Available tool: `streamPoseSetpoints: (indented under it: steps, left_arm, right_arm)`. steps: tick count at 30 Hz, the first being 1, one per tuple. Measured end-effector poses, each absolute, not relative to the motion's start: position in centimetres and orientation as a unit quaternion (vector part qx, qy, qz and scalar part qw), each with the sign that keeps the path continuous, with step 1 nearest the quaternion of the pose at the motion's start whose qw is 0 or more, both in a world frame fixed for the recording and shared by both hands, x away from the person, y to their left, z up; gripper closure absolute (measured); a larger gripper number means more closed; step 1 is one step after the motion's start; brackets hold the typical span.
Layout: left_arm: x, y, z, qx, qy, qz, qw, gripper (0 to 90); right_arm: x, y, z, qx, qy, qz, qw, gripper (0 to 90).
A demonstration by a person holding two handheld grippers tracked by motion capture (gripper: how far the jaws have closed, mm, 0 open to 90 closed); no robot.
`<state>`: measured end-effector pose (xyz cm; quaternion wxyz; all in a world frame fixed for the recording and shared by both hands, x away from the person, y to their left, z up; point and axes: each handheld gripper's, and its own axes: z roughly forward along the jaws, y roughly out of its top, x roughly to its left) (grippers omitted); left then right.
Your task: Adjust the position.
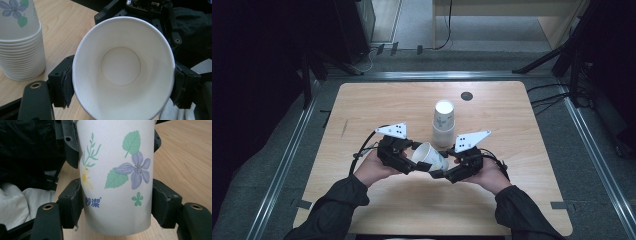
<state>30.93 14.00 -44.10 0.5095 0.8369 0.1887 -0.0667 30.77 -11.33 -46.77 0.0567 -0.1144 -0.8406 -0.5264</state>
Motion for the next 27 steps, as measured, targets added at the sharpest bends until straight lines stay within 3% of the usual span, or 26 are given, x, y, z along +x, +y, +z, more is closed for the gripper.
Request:
streamPoseSetpoints:
  steps: [11, 24, 27]
  left_arm:
    - [30.9, 14.1, -44.0, 0.838, 0.190, -0.064, 0.508, 24.9]
    - [31.4, 16.1, -42.5, 0.830, 0.203, -0.042, 0.518, 25.1]
    - [31.7, 17.1, -42.2, 0.830, 0.214, -0.033, 0.515, 25.2]
  right_arm:
    - [30.8, -11.2, -46.8, -0.116, -0.841, -0.525, 0.056, 32.9]
    - [31.3, -11.7, -47.3, -0.133, -0.849, -0.506, 0.074, 23.2]
    - [31.3, -11.9, -47.6, -0.142, -0.855, -0.495, 0.055, 23.3]
